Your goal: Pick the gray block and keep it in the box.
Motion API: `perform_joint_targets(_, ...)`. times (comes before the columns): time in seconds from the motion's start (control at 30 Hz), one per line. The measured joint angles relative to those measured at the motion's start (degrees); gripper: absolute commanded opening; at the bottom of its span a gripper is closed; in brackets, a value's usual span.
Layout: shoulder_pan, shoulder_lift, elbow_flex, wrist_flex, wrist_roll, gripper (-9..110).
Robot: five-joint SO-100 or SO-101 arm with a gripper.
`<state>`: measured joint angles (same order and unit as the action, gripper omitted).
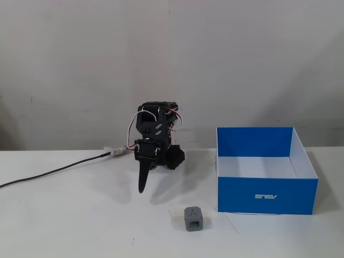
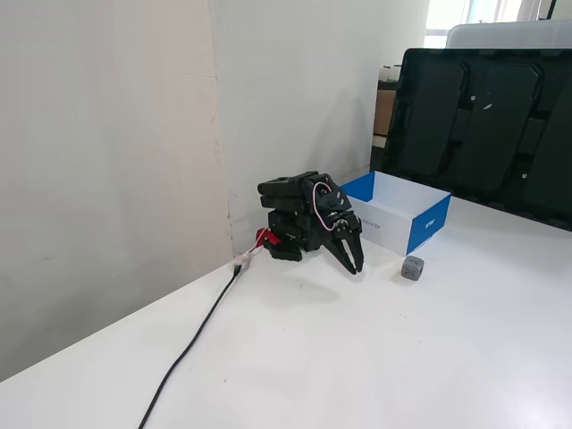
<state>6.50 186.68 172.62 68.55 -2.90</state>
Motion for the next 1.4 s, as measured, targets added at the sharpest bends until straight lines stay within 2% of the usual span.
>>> perform_joint_targets(1.17,-0.1,0.0,-0.6,0.5,0.0,0)
perform_joint_targets(1.4,-6.5,0.0,-3.9,-0.5,0.0,0)
